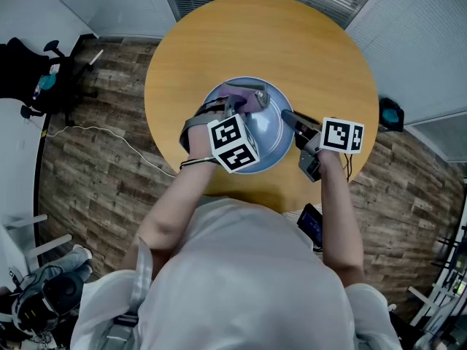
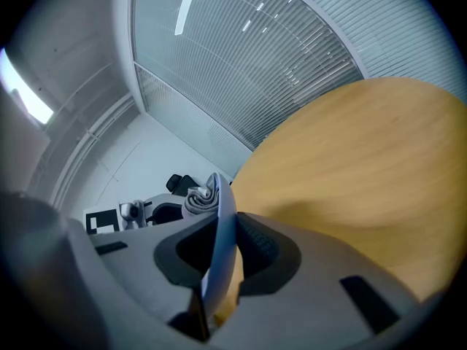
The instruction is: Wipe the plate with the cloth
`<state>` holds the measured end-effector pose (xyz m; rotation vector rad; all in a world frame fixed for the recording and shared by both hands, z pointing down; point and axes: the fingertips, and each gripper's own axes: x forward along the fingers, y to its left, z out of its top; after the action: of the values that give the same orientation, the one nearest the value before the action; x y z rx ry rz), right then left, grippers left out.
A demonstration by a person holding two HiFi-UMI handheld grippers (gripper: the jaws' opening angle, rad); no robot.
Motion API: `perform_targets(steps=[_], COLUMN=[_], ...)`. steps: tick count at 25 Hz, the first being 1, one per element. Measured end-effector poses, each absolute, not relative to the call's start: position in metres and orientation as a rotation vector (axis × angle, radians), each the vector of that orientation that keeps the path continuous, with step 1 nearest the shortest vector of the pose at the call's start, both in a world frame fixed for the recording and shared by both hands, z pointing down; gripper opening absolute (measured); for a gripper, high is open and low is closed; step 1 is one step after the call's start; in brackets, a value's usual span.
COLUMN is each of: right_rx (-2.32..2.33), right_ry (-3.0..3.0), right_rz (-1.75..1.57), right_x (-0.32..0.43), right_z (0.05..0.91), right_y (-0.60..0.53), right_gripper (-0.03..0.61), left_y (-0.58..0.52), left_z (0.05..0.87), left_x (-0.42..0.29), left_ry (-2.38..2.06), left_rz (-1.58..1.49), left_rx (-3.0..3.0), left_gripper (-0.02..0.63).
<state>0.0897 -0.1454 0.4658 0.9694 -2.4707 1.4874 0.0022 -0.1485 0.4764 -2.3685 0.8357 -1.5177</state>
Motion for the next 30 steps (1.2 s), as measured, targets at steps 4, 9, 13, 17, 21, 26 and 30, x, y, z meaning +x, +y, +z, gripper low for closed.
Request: perform_targets(steps=[4, 9, 13, 17, 21, 26, 30], right_rx=[0.951, 0.936, 0.928, 0.927, 0.939, 0.952, 0.974], right_ry=[-2.473, -2.479, -2.481, -2.481, -2.487, -2.488, -2.491], right_rz=[1.479, 1.475, 1.469, 1.454, 1.464, 1.494, 1.52], right_x=[0.083, 0.083, 0.082, 0.082, 0.086, 0.092, 0.098], right_z=[0.467, 0.466, 0.466, 0.466, 0.466, 0.467, 0.47], right_y=[-0.14, -0.14, -0.139, -0.138, -0.142, -0.148, -0.148], right_gripper=[0.071, 0.071, 0.071, 0.071, 0.071, 0.071, 0.071], left_y=[-0.145, -0.142, -0.138, -0.134, -0.135, -0.136, -0.134], left_z=[0.473, 0.469, 0.469, 0.47, 0.47, 0.473, 0.477], left_x=[0.01, 0.023, 0.03, 0.032, 0.035, 0.038, 0.038], left_ry=[0.805, 0.763, 0.714, 0.657, 0.62, 0.567, 0.555], left_rz=[-1.497, -1.471, -1.456, -1.461, -1.458, -1.471, -1.476], left_rx=[-2.358, -2.342, -2.324, -2.304, -2.27, -2.165, -2.131], left_gripper=[0.071, 0.071, 0.071, 0.07, 0.071, 0.069, 0.069])
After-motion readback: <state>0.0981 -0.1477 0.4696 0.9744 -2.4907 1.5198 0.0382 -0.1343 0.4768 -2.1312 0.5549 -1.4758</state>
